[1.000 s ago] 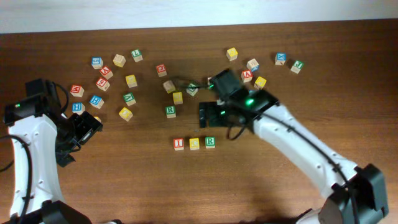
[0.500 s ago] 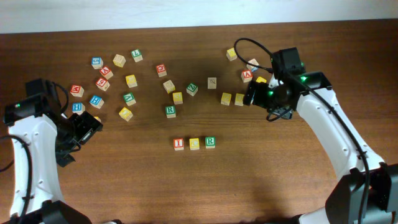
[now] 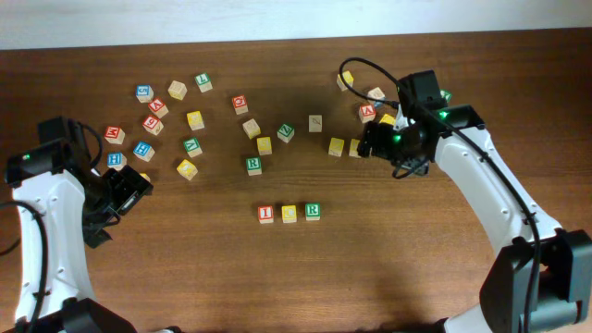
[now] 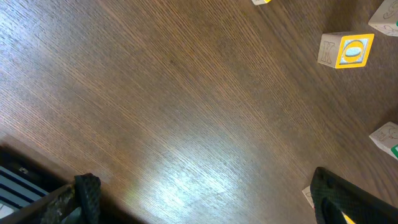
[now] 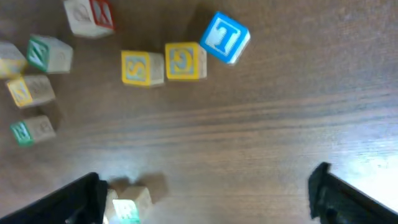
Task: Spell out ICRA
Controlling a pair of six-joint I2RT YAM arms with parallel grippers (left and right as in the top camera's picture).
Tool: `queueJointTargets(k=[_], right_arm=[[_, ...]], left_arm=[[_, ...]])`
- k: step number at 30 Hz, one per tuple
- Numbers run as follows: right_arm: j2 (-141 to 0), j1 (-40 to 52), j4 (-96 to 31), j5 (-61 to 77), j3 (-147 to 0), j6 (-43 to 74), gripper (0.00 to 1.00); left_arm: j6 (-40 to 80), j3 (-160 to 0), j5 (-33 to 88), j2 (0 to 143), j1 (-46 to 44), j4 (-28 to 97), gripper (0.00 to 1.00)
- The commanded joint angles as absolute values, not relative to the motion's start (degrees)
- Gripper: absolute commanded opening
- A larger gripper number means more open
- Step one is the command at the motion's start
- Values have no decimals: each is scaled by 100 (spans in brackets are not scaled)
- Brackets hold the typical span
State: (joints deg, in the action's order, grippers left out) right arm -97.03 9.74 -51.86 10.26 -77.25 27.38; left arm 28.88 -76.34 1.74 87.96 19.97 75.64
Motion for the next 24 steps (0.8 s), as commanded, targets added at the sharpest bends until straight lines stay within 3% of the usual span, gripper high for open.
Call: queueJointTargets(k=[1, 6, 21, 24], right_arm=[[-9577, 580, -5575, 1052, -8012, 2722, 98], [-9579, -193, -6184, 1221, -8195, 2727, 98], [-9590, -191, -6346, 1240, -8193, 2722, 98], [-9590, -191, -6346, 1243, -8191, 2722, 98]], left_arm=[[2818, -7679, 176, 8722, 2010, 7555, 99], [2818, -7679, 176, 8722, 2010, 7555, 99], [2816, -7682, 21, 8722, 2010, 7553, 99], [2818, -7682, -593, 8722, 2010, 7553, 99]])
